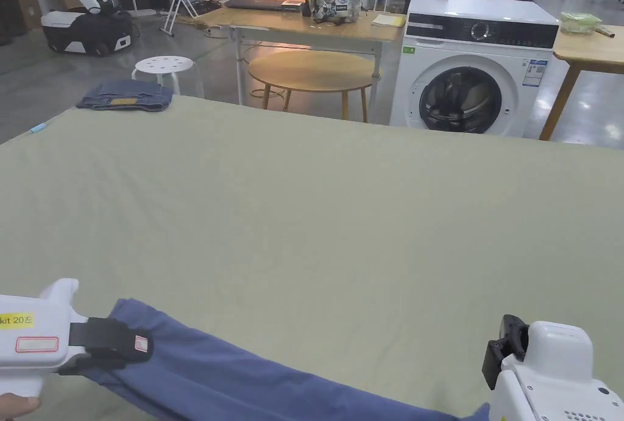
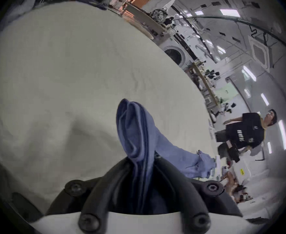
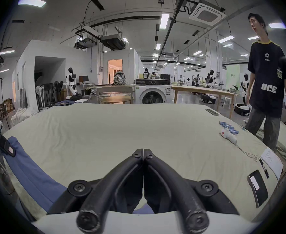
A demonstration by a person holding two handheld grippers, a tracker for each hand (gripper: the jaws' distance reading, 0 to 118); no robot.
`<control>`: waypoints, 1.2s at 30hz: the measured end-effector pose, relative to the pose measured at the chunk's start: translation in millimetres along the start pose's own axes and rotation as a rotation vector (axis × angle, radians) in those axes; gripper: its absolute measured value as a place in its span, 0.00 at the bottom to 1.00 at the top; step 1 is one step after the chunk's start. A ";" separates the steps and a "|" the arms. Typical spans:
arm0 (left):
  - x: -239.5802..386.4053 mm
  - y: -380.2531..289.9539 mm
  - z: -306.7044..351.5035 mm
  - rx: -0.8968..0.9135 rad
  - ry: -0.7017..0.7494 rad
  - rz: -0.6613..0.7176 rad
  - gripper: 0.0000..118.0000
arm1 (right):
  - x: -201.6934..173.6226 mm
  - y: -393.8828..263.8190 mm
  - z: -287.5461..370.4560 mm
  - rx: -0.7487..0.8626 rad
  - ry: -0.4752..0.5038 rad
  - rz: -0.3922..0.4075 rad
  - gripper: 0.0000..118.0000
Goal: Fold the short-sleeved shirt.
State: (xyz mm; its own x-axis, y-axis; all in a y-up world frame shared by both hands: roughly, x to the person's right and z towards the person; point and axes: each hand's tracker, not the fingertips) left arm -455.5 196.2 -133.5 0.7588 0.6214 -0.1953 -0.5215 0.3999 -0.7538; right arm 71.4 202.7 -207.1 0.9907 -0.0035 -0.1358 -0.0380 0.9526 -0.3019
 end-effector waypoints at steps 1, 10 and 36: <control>2.9 -0.3 1.4 -0.002 0.021 -0.006 0.03 | 0.1 -0.1 -0.2 0.000 0.001 -0.001 0.00; 55.2 -22.4 -13.7 -0.039 -0.138 -0.029 0.03 | 0.5 0.3 -0.6 -0.002 0.007 -0.011 0.00; 176.5 -100.3 -210.0 -0.345 0.013 -0.167 0.13 | 26.6 -10.5 5.3 -0.034 -0.043 -0.025 0.00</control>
State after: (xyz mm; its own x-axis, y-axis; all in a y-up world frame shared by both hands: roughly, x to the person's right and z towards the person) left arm -187.3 124.3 -224.1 0.8281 0.5575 -0.0586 -0.2301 0.2427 -0.9424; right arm 98.9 194.3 -202.5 0.9961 -0.0135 -0.0870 -0.0167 0.9414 -0.3370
